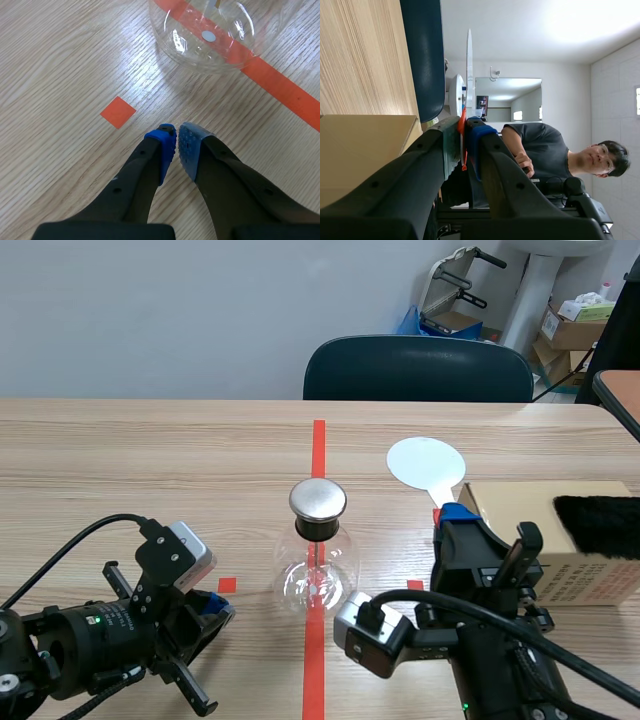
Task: Do the electroscope experiment
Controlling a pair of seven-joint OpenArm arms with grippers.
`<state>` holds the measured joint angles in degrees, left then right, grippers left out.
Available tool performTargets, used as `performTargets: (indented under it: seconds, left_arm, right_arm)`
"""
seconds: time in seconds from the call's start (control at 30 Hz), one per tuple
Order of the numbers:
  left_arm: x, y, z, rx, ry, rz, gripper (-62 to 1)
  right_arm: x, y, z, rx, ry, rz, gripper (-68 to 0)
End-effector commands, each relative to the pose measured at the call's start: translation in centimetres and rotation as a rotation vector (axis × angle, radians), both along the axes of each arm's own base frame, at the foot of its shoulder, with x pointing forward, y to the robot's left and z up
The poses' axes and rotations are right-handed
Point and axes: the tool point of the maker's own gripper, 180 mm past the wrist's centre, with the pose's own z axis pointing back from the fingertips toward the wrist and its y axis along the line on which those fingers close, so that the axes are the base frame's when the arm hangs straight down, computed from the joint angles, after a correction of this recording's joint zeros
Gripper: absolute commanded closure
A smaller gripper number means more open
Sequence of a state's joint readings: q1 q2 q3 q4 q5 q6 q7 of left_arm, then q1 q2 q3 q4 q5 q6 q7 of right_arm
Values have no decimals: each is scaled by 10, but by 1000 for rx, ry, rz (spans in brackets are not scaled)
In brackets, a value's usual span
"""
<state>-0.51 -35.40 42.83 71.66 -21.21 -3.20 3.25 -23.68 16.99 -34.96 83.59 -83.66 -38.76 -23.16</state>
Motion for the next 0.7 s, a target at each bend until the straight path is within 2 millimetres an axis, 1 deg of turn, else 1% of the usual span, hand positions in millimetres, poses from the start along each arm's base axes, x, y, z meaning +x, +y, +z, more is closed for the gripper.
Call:
performTargets:
  seconds: [0.0,0.23,0.67]
  left_arm:
    - [5,-6,9,-25,-22,-4,-66]
    - [5,-7,9,-28,-25,-4,-66]
    - [6,-7,10,-28,-28,-1,-66]
  right_arm:
    - [5,-1,12,5,-41,7,-8]
    - [1,13,15,9,-57,91,-8]
    - [-15,53,20,-1,-90,331,-8]
